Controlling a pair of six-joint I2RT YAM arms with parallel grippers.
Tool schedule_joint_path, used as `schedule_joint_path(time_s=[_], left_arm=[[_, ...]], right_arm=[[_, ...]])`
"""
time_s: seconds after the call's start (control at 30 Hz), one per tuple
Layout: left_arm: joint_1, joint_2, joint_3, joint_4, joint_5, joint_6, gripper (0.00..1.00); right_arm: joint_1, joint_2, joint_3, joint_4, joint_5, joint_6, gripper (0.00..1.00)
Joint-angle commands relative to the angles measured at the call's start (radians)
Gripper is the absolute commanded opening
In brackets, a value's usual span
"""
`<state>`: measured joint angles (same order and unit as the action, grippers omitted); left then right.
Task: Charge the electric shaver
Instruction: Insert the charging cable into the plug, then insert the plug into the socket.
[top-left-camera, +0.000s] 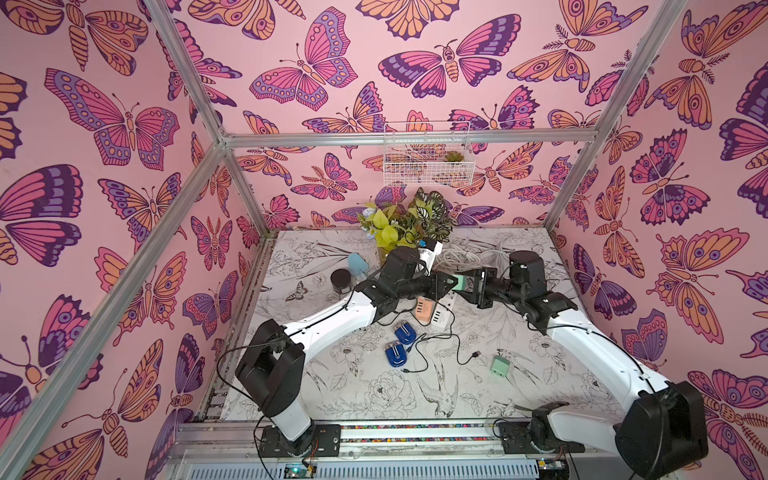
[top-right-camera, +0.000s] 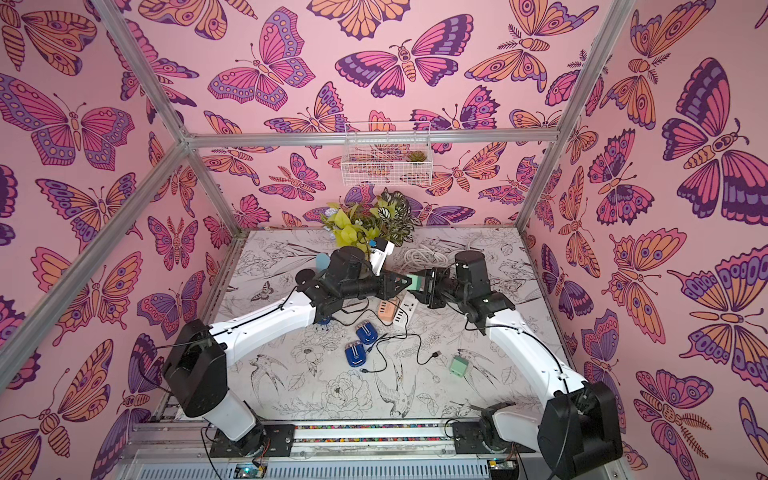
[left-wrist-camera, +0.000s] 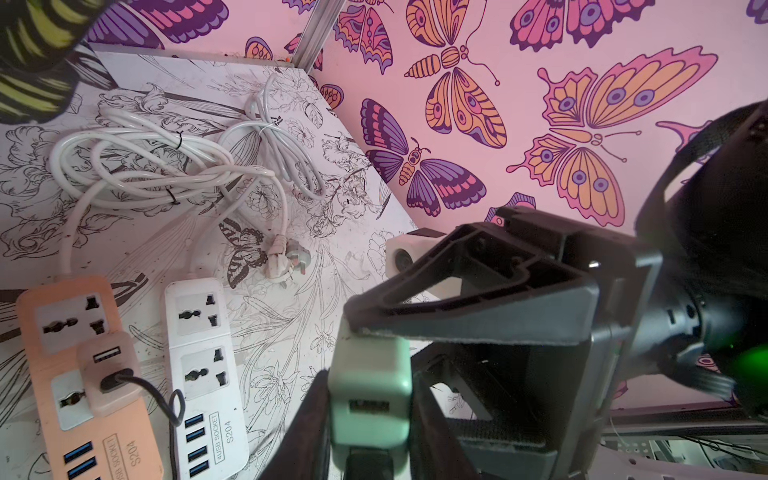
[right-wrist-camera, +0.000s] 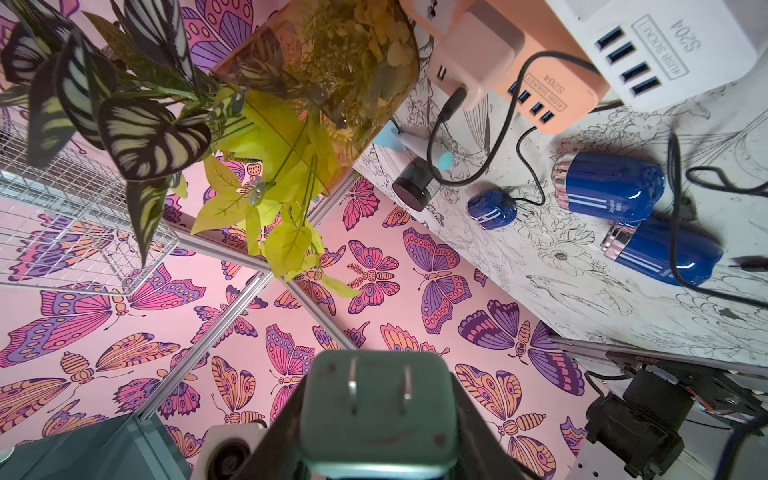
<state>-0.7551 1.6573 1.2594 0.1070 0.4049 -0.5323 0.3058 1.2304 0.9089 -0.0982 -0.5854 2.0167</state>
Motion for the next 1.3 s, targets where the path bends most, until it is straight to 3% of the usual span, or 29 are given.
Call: schedule_joint_path(time_s=[0.0,0.07,0.2,0.43,0.57,0.6,0.7,0.77,0.8,0.87,0.97,1.27], left_arm=[[-0.004,0.032,0.02,0.022,0.007,0.009,0.31],[-0.006,0.032,0.012,0.021,-0.001,0.004,0.44],[-0.006,0.031,0.006,0.02,-0.006,-0.004,0.44],[-0.004,0.033,0.017,0.02,0.001,-0.026,0.19],[-0.004,0.028,0.034,0.003,-0.021,-0.054,0.0],[-0.004,0.027,0.051,-0.033,-0.04,-0.059,0.0],[-0.004,0.051,0.157,-0.214,-0.096,-0.04,0.0],[-0.002,0.098,0.261,-0.38,-0.131,-0.019,0.0],[0.001,0.133,0.321,-0.47,-0.137,-0.011,0.0],[0.003,0.197,0.423,-0.604,-0.139,0.007,0.0],[0.003,0.293,0.541,-0.758,-0.145,0.024,0.0],[-0.001,0.542,0.849,-0.985,-0.165,0.077,0.0]], right_arm=[[0.006,-0.028,-0.009,0.045,-0.028,0.028,0.0],[0.006,-0.026,-0.01,0.056,-0.027,0.03,0.0],[0.006,-0.027,-0.011,0.071,-0.029,0.033,0.0],[0.006,-0.029,-0.027,0.092,-0.024,0.035,0.0],[0.002,-0.031,-0.019,0.054,-0.024,-0.004,0.01],[-0.004,-0.035,-0.011,0.021,-0.018,-0.036,0.13],[-0.046,-0.051,0.045,-0.216,0.016,-0.238,0.54],[-0.09,-0.047,0.108,-0.415,0.062,-0.433,0.73],[-0.111,-0.034,0.149,-0.525,0.099,-0.543,0.77],[-0.14,0.002,0.228,-0.715,0.189,-0.742,0.77],[-0.159,0.039,0.288,-0.818,0.274,-0.924,0.75],[-0.16,0.078,0.34,-0.91,0.383,-1.199,0.72]])
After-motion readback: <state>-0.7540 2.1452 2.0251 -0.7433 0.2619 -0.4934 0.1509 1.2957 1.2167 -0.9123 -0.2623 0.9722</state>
